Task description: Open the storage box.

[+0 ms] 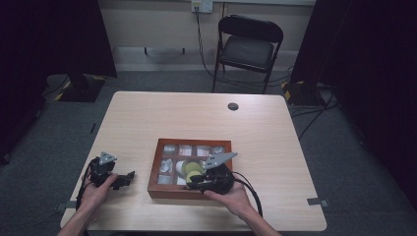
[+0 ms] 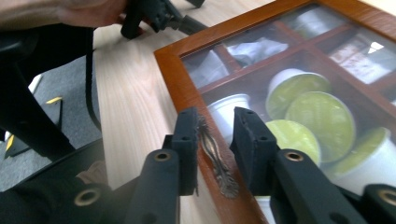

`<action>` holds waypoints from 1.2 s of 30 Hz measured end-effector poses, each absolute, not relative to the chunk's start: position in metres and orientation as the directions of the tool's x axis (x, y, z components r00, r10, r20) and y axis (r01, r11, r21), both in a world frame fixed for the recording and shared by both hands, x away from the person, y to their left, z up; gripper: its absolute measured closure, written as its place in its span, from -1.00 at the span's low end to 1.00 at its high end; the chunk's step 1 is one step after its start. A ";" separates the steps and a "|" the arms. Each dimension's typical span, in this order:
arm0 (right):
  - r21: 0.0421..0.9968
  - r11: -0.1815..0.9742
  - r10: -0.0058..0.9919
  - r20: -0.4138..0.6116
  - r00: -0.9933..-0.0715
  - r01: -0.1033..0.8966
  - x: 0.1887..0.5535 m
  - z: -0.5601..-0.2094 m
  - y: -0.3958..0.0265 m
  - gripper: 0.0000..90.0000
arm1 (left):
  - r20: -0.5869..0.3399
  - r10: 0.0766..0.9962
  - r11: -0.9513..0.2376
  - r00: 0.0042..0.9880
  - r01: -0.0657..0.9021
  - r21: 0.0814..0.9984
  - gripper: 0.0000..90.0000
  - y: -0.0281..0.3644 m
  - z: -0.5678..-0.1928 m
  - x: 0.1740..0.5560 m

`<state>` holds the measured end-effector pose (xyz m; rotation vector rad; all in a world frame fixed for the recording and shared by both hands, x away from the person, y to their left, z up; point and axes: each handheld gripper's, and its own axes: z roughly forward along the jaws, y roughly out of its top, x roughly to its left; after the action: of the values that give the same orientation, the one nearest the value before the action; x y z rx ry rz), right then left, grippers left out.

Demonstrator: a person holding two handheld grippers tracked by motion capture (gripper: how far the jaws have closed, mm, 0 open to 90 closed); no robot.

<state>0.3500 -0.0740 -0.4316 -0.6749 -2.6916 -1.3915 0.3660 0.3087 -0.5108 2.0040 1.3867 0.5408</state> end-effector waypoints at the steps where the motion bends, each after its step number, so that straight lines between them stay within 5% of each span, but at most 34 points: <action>1: 0.767 0.509 0.358 0.225 -0.907 0.391 0.350 -0.432 -0.073 0.61 | -0.021 0.933 -0.243 0.360 0.672 0.700 -1.00 0.309 -0.511 0.366; 36: 0.759 0.561 0.309 0.177 -0.934 0.330 0.351 -0.441 -0.069 0.81 | -0.023 0.933 -0.243 0.360 0.673 0.699 -1.00 0.309 -0.511 0.366</action>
<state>0.3509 -0.0692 -0.4413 -0.5638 -2.7546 -1.3474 0.3659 0.3086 -0.5108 2.0037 1.3875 0.5390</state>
